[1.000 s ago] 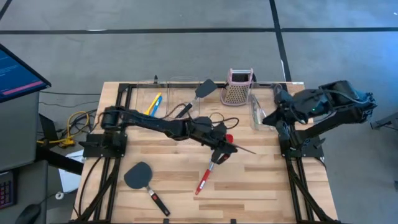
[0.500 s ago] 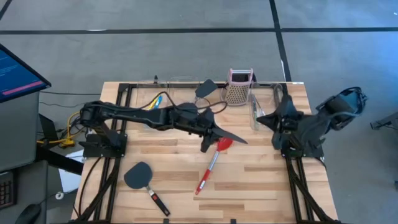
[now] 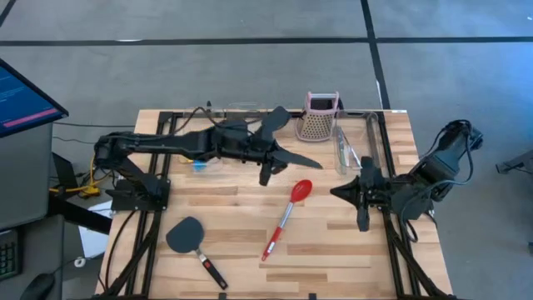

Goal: Pick & Place Kitchen Items
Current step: Put the black spatula into the middle transparent bin

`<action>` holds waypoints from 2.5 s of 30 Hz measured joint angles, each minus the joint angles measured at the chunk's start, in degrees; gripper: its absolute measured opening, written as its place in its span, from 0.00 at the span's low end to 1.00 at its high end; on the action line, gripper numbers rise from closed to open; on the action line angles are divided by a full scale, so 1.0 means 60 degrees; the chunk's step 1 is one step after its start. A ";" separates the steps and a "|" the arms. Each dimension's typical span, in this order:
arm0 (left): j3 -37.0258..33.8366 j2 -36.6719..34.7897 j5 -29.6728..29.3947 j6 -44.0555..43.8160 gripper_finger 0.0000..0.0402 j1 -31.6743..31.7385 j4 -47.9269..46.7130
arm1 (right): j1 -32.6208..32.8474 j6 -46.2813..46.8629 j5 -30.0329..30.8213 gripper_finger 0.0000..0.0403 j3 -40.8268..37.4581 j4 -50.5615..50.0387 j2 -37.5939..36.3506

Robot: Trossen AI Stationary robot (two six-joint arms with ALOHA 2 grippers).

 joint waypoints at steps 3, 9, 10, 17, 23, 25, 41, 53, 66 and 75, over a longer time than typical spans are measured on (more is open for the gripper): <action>0.0000 -0.0225 0.0007 0.0181 0.00 0.0256 -0.0041 | 0.0050 0.0000 0.0032 0.00 -0.0033 0.0009 -0.0011; -0.0004 -0.0413 0.0004 0.0249 0.00 0.0887 -0.0388 | -0.0084 0.0000 0.0043 0.00 -0.0033 0.0045 -0.0011; -0.0004 -0.0413 0.0007 0.0252 0.00 0.0999 -0.0361 | -0.0115 0.0000 0.0046 0.00 -0.0033 0.0046 -0.0011; -0.0004 -0.0415 0.0007 0.0249 0.00 0.1945 -0.0517 | -0.0133 0.0000 0.0054 0.00 -0.0033 0.0042 -0.0011; -0.0004 -0.0413 0.0043 0.0111 0.00 0.2922 -0.0948 | -0.0133 0.0000 0.0054 0.00 -0.0033 0.0033 -0.0011; -0.0056 -0.0413 0.0040 -0.0097 0.00 0.3260 -0.1143 | -0.0133 0.0000 0.0054 0.00 -0.0033 0.0010 -0.0011; -0.3184 -0.0406 0.1285 -0.3046 0.00 0.5641 0.0185 | -0.0133 -0.0076 0.0052 0.00 -0.0033 -0.0089 -0.0011; -0.5234 -0.0402 0.2011 -0.5124 0.00 0.6646 0.2448 | -0.0164 -0.0080 0.0051 0.00 -0.0033 -0.0285 -0.0011; -0.5351 -0.0085 0.0460 -0.5435 0.01 0.6478 0.2436 | -0.0369 -0.0084 0.0028 0.00 -0.0033 -0.0355 -0.0007; -0.5351 -0.0085 0.0216 -0.5630 0.15 0.6455 0.2401 | -0.0369 -0.0083 0.0028 0.00 -0.0033 -0.0355 -0.0007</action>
